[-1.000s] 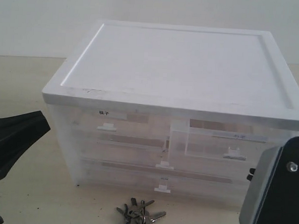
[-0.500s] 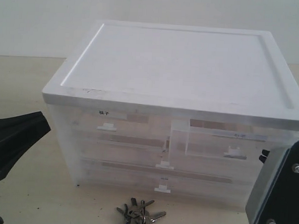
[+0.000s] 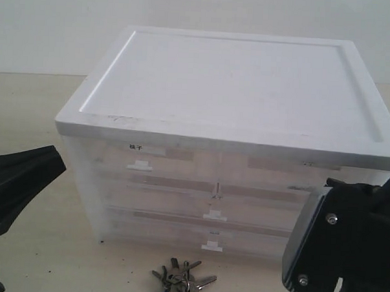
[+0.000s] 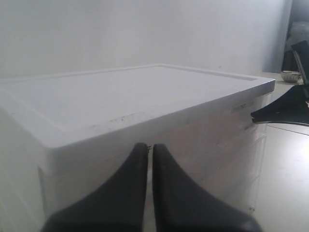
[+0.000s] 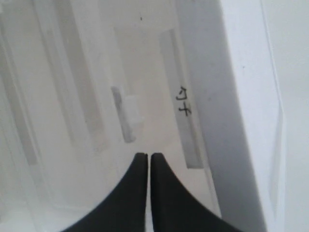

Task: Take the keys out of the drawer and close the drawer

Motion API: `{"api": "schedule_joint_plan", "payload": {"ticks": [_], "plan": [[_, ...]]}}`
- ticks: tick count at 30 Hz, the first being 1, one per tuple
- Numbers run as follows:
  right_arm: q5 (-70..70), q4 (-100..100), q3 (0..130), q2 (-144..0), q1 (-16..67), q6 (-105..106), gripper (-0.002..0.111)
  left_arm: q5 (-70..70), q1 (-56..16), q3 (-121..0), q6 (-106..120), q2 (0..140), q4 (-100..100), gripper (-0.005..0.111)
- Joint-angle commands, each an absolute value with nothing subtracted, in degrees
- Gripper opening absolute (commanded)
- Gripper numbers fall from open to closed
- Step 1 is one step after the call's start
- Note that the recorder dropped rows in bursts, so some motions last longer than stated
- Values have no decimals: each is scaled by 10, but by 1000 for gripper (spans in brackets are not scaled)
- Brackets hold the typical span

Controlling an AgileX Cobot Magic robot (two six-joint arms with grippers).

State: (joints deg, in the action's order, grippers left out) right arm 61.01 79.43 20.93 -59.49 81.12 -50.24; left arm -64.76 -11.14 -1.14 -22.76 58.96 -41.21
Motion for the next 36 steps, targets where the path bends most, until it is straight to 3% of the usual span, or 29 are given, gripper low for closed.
{"api": "schedule_joint_plan", "payload": {"ticks": [1,5,11,15,18,25,29,36], "plan": [[601,820,207,-595,785,-519,0,-649,-114,-15,-231,593,-419,5],[603,824,207,-595,778,-519,0,-649,-114,-15,-231,593,-427,5],[693,806,222,-517,873,-513,0,-646,-114,-15,-238,593,-440,5],[679,802,222,-462,892,-509,0,-623,-114,-38,-382,593,-657,5],[679,804,222,-445,892,-503,0,-549,-125,-69,-452,593,-700,5],[696,800,245,-439,893,-456,0,-442,-226,-112,-490,593,-730,5],[700,739,338,-429,893,-447,0,-264,-309,-125,-441,599,-620,5],[700,699,383,-347,965,-390,0,-250,-403,-134,-333,643,-565,5]]}}
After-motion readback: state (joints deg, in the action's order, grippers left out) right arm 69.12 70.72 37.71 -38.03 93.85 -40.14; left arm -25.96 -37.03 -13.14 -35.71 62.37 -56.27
